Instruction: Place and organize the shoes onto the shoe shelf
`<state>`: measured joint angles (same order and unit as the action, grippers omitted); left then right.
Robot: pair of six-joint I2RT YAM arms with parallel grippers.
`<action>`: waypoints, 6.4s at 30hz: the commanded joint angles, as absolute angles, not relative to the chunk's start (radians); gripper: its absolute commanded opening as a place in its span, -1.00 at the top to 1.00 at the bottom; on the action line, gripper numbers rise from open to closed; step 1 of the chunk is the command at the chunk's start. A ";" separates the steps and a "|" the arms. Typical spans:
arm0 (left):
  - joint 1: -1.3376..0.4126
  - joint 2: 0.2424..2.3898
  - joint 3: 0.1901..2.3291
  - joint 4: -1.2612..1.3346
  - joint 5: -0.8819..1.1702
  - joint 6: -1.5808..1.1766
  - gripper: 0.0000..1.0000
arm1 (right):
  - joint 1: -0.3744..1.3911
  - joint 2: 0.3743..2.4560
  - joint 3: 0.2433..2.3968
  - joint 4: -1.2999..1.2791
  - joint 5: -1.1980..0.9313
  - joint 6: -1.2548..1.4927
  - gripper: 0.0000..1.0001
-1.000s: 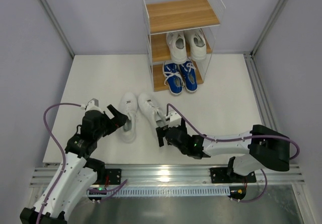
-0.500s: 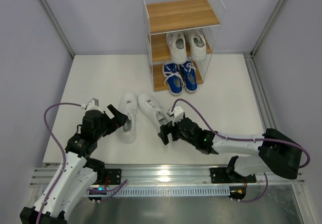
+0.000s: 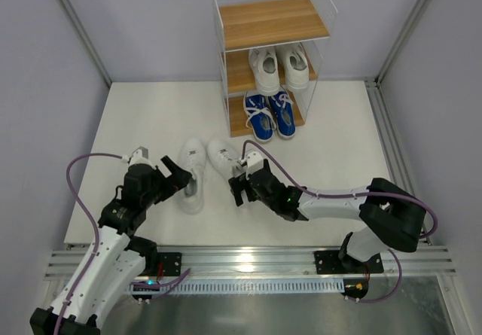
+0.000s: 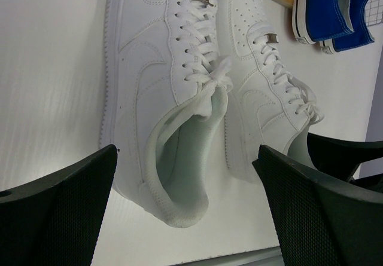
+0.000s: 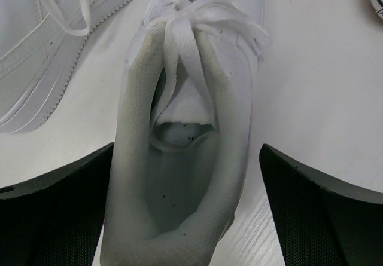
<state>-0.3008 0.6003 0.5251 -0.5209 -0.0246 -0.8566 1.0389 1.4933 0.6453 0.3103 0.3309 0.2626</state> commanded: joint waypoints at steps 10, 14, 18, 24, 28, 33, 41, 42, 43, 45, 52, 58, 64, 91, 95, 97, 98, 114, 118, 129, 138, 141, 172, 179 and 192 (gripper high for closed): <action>-0.298 0.612 0.538 -0.479 -0.011 -0.847 -1.00 | 1.035 1.535 0.707 0.295 0.394 0.273 0.15; -0.298 0.611 0.538 -0.477 -0.008 -0.847 -0.99 | 1.035 1.534 0.695 0.284 0.354 0.282 0.92; -0.296 0.606 0.538 -0.483 -0.009 -0.845 -0.99 | 1.035 1.499 0.672 0.278 0.327 0.269 0.92; -0.298 0.604 0.540 -0.485 -0.009 -0.847 -0.99 | 1.035 1.364 0.664 0.209 0.347 0.227 0.92; -0.298 0.603 0.543 -0.488 -0.012 -0.845 -0.99 | 1.034 1.257 0.689 0.127 0.380 0.181 0.92; -0.296 0.597 0.543 -0.491 -0.015 -0.845 -0.99 | 1.022 1.068 0.729 0.006 0.425 0.137 0.92; -0.296 0.595 0.546 -0.486 -0.011 -0.848 -0.99 | 1.002 0.881 0.866 -0.199 0.479 0.063 0.92; -0.296 0.595 0.546 -0.485 -0.009 -0.848 -0.99 | 1.003 0.871 0.918 -0.219 0.489 0.033 0.92; -0.296 0.597 0.548 -0.483 -0.008 -0.848 -0.99 | 1.002 0.853 0.945 -0.247 0.514 0.017 0.92; -0.298 0.598 0.549 -0.483 -0.005 -0.848 -0.99 | 1.002 0.844 1.036 -0.276 0.543 -0.038 0.92; -0.298 0.601 0.558 -0.479 -0.003 -0.847 -0.99 | 1.000 0.851 1.308 -0.321 0.661 -0.185 0.92; -0.298 0.601 0.565 -0.482 -0.003 -0.845 -0.99 | 0.983 0.995 1.618 -0.347 0.747 -0.342 0.92; -0.298 0.592 0.571 -0.485 -0.003 -0.842 -0.99 | 0.742 1.271 2.013 -0.548 0.549 -0.331 0.92; -0.296 0.538 0.566 -0.518 0.009 -0.839 -0.99 | 0.279 1.716 2.500 -0.661 -0.045 -0.107 0.92; -0.296 0.538 0.568 -0.520 0.009 -0.838 -0.99 | 0.276 1.727 2.502 -0.635 0.050 -0.063 0.92; -0.298 0.543 0.568 -0.519 0.009 -0.836 -0.99 | 0.278 1.729 2.510 -0.617 0.067 -0.035 0.92; -0.295 0.542 0.571 -0.518 0.009 -0.836 -0.99 | 0.278 1.739 2.526 -0.614 0.078 -0.028 0.92; -0.296 0.543 0.580 -0.525 -0.023 -0.833 -1.00 | 0.278 1.792 2.559 -0.572 0.080 0.018 0.90; -0.298 0.543 0.581 -0.525 -0.023 -0.833 -1.00 | 0.278 1.779 2.553 -0.574 0.072 0.023 0.17; -0.296 0.537 0.588 -0.538 -0.025 -0.833 -0.99 | 0.278 1.677 2.493 -0.479 0.051 0.037 -0.85; -0.296 0.515 0.592 -0.561 -0.038 -0.831 -1.00 | 0.369 1.373 2.168 -0.318 0.021 -0.029 -1.00; -0.296 0.518 0.591 -0.560 -0.038 -0.833 -0.99 | 0.510 1.203 1.894 -0.275 0.032 -0.102 -0.99; -0.537 1.132 0.879 -0.801 -0.243 -0.735 -0.93 | 1.158 1.101 0.655 0.144 0.482 0.334 -0.99; -0.597 1.279 0.919 -0.784 -0.368 -0.738 -0.88 | 1.158 1.022 0.588 0.141 0.491 0.350 -0.99; -0.692 1.491 0.819 -0.594 -0.321 -0.862 0.99 | 1.158 0.896 0.502 0.100 0.489 0.380 -0.99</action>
<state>-0.6453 1.4059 0.8913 -0.7368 -0.3714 -0.7849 1.1545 0.9302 0.5064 0.0799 0.4622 0.3553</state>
